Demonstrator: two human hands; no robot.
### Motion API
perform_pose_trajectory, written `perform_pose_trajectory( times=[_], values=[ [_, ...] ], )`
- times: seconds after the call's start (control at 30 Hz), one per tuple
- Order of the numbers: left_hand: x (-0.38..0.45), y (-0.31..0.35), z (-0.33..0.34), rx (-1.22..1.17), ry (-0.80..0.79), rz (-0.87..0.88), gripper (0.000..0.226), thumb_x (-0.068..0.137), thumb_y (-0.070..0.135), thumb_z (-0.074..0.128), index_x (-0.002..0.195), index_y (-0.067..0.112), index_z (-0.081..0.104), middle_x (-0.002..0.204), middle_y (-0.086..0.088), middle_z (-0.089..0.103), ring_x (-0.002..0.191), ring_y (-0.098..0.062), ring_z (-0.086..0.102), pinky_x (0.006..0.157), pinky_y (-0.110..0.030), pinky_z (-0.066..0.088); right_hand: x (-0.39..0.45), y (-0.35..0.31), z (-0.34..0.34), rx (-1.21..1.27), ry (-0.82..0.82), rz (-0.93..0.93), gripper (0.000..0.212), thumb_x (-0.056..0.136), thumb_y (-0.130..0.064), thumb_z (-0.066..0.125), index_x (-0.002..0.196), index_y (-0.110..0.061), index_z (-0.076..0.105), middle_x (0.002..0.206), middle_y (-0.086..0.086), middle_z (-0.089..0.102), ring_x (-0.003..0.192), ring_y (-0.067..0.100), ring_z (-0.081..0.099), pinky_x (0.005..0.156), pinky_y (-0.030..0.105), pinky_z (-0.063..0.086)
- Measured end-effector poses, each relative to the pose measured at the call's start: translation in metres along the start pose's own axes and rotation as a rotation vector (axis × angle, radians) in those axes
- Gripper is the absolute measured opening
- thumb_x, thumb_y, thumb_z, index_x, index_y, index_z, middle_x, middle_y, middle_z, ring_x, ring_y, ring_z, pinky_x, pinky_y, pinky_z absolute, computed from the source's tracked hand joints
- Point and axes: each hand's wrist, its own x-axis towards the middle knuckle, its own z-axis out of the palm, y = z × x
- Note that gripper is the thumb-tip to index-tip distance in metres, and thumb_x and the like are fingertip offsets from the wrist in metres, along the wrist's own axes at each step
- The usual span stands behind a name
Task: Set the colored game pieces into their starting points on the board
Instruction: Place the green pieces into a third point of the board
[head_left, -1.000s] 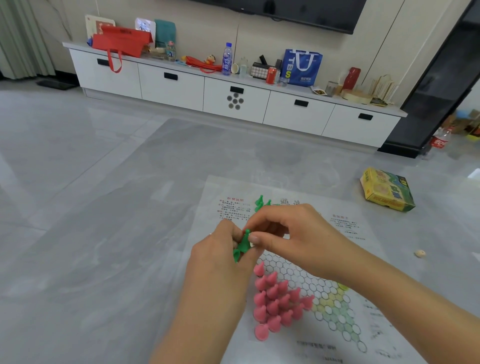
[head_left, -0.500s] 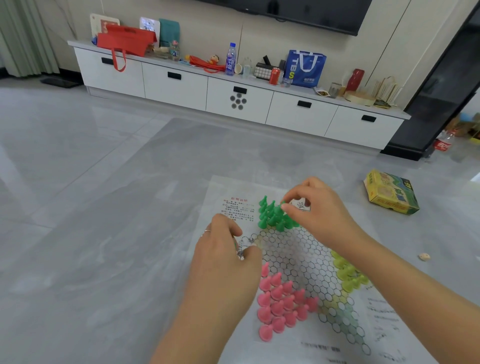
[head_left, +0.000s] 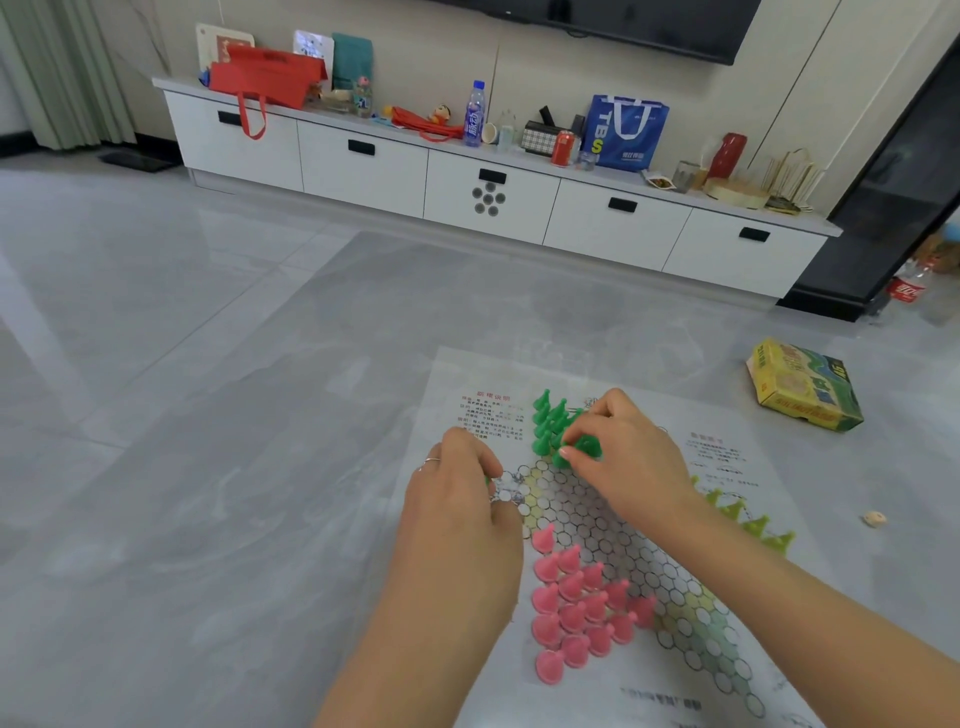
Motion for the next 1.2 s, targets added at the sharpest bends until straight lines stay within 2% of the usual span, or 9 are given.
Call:
perform_pose_trajectory(
  times=[0.17,0.43,0.57,0.67,0.77,0.9,1.0,1.1,1.2],
  values=[
    [0.0,-0.002,0.001,0.003,-0.028,0.025,0.023,0.088,0.003,0.04,0.088,0.025,0.034,0.082,0.014,0.037,0.073,-0.012,0.039,0.056,-0.022,0.034,0.001,0.001,0.001,0.027,0.003,0.024,0.016,0.087,-0.034,0.058,0.098,-0.025,0.064,0.093,-0.009,0.042,0.063,0.002,0.041,0.052,0.013,0.032],
    [0.0,-0.005,0.002,-0.011,-0.042,0.069,0.027,0.091,0.005,0.038,0.105,0.028,0.033,0.093,0.007,0.049,0.074,-0.008,0.045,0.065,-0.025,0.042,-0.002,0.0,0.0,0.086,0.029,0.04,0.02,0.087,-0.034,0.058,0.102,-0.022,0.064,0.094,-0.009,0.043,0.082,0.013,0.055,0.067,0.02,0.045],
    [0.002,-0.007,0.003,-0.011,-0.059,0.109,0.043,0.093,0.009,0.037,0.127,0.033,0.027,0.108,0.013,0.051,0.086,-0.002,0.049,0.068,-0.014,0.042,-0.014,-0.019,-0.023,0.317,0.109,-0.008,0.007,0.085,-0.032,0.059,0.086,-0.028,0.064,0.087,-0.012,0.051,0.075,-0.001,0.05,0.064,0.01,0.035],
    [0.003,-0.008,0.006,0.0,-0.087,0.162,0.052,0.093,0.008,0.039,0.133,0.036,0.022,0.118,0.016,0.048,0.083,0.013,0.045,0.07,0.002,0.036,-0.028,-0.049,-0.047,0.588,-0.169,-0.014,0.024,0.088,-0.037,0.052,0.072,-0.026,0.065,0.06,-0.014,0.059,0.054,0.005,0.049,0.055,0.013,0.037],
    [0.002,-0.006,0.009,0.017,-0.122,0.187,0.055,0.093,0.006,0.039,0.137,0.032,0.02,0.102,0.016,0.046,0.069,0.02,0.037,0.068,0.005,0.032,-0.035,-0.065,-0.059,0.739,-0.39,0.006,0.029,0.091,-0.028,0.05,0.067,-0.016,0.06,0.04,-0.019,0.05,0.04,-0.004,0.044,0.045,0.005,0.032],
    [0.002,-0.006,0.011,0.056,-0.151,0.243,0.058,0.093,0.008,0.039,0.139,0.035,0.017,0.107,0.017,0.046,0.072,0.015,0.037,0.07,0.004,0.032,-0.038,-0.064,-0.057,0.886,-0.458,0.062,0.019,0.088,-0.015,0.054,0.071,-0.017,0.064,0.05,-0.019,0.056,0.047,-0.008,0.049,0.049,0.005,0.034],
    [0.002,-0.008,0.009,0.109,-0.161,0.25,0.063,0.094,0.018,0.041,0.141,0.041,0.005,0.131,0.025,0.03,0.108,0.015,0.031,0.081,0.011,0.017,-0.035,-0.051,-0.054,0.899,-0.448,0.108,0.014,0.087,-0.013,0.057,0.078,-0.017,0.067,0.062,-0.014,0.065,0.052,-0.007,0.052,0.054,0.013,0.04],
    [0.005,-0.021,0.008,0.296,-0.153,0.286,0.062,0.096,0.03,0.036,0.143,0.037,-0.003,0.151,0.021,0.006,0.14,0.0,0.005,0.111,-0.014,0.007,-0.024,-0.031,-0.049,0.808,-0.299,0.212,0.009,0.087,-0.014,0.058,0.083,-0.019,0.066,0.077,-0.005,0.071,0.059,0.0,0.055,0.057,0.019,0.045],
    [0.008,-0.037,0.009,0.538,-0.251,0.213,0.058,0.097,0.035,0.027,0.144,0.033,-0.007,0.155,0.01,-0.013,0.143,-0.011,-0.011,0.118,-0.037,0.004,-0.014,-0.013,-0.041,0.767,-0.132,0.28,0.008,0.085,-0.01,0.058,0.082,-0.018,0.062,0.083,0.0,0.071,0.07,0.013,0.062,0.062,0.025,0.05]
  ],
)
